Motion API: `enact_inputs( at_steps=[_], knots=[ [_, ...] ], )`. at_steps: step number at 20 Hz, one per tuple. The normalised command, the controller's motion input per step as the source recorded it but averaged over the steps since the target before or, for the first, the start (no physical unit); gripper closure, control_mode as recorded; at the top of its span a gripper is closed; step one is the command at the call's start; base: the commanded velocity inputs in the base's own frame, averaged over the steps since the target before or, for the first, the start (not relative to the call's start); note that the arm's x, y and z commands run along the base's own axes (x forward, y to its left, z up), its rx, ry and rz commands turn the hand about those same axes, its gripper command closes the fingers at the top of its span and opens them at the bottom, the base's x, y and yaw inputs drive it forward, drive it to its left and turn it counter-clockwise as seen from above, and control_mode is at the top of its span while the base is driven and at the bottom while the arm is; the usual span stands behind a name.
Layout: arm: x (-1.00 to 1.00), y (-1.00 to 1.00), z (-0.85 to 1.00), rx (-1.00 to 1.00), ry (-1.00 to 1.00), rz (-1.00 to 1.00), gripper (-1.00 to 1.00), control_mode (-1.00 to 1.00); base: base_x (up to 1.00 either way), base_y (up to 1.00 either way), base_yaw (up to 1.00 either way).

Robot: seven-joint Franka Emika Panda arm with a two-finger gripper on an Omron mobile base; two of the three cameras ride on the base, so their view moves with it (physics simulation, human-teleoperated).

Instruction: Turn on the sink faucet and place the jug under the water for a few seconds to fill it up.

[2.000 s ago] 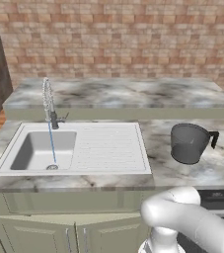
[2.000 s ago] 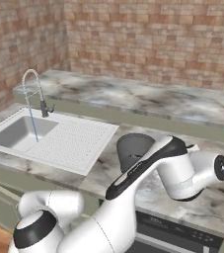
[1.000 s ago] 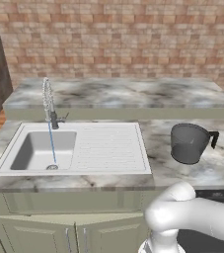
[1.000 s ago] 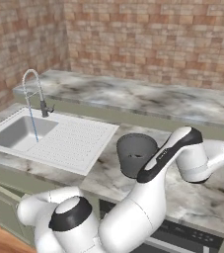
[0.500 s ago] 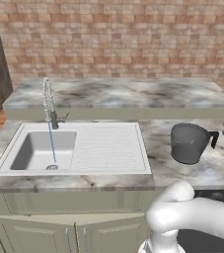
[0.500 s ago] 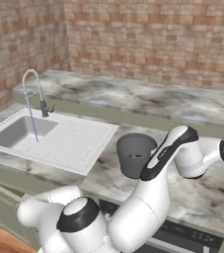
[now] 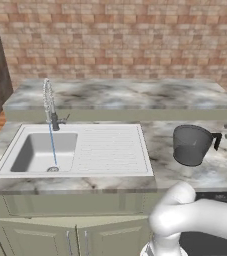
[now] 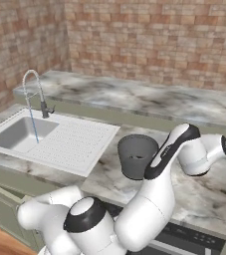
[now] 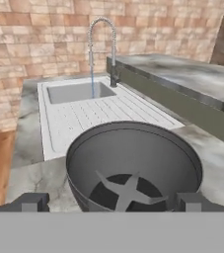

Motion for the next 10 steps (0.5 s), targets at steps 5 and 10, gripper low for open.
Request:
enact_inputs(
  at_steps=[5,10],
  knots=[
    [0.09,-0.1,-0.04,-0.11,0.01,0.16,-1.0,-1.0,0.0,0.0,0.0],
    [0.18,-0.02,-0.07,-0.15,0.04,0.13,-1.0,-1.0,0.0,0.0,0.0]
  ],
)
